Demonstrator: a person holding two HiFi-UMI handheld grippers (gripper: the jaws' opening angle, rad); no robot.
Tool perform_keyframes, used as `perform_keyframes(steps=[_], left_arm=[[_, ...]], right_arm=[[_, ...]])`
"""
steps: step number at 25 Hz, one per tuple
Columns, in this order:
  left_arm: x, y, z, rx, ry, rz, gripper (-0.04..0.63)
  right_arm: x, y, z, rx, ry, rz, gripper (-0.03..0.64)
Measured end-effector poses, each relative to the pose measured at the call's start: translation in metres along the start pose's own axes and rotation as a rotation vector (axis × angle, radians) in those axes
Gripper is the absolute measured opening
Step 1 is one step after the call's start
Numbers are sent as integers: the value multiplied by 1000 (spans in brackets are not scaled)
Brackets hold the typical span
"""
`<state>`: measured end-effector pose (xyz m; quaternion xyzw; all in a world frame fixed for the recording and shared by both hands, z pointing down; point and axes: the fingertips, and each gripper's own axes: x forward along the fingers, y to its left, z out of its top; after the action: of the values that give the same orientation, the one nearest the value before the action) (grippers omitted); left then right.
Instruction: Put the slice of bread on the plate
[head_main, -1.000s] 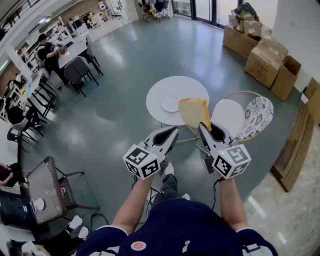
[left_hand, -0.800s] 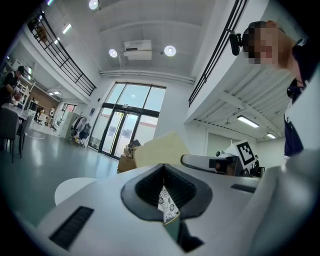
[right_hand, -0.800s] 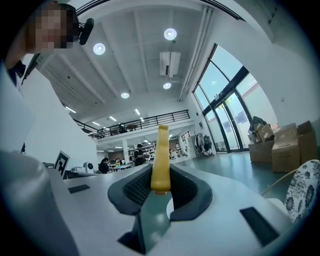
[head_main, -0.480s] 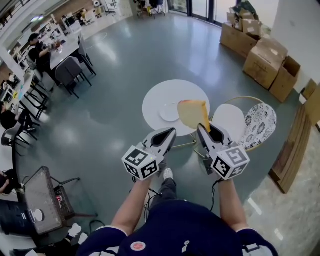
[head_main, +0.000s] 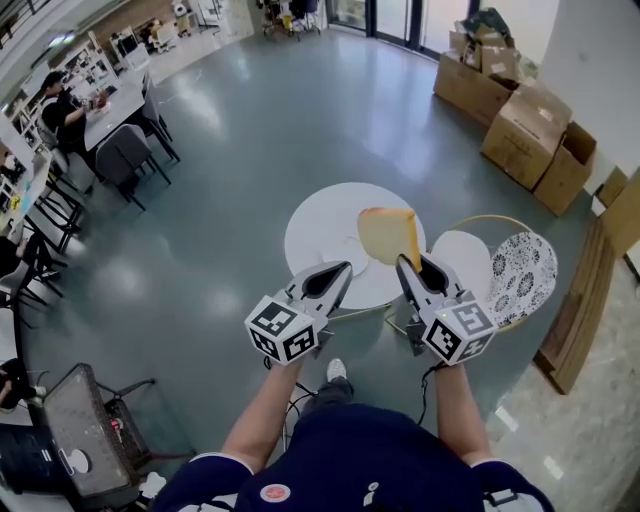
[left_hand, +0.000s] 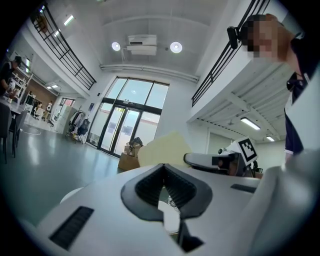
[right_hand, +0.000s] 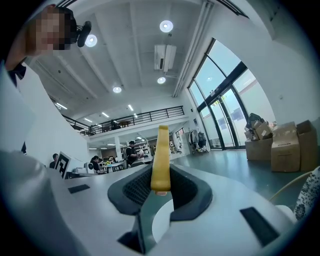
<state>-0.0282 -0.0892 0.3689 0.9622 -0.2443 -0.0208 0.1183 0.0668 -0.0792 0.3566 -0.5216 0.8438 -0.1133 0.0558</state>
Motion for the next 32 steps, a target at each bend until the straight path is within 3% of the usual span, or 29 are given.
perform_keyframes(steps=[14, 23, 32], left_arm=[[13, 87, 12, -39, 1, -16, 6], [30, 96, 8, -50, 5, 4, 6], [51, 94, 23, -21, -18, 79, 6]], right_arm=[[88, -13, 0, -5, 35, -35, 92], [102, -32, -3, 13, 50, -12, 93], [107, -52, 6, 29, 45, 72, 92]])
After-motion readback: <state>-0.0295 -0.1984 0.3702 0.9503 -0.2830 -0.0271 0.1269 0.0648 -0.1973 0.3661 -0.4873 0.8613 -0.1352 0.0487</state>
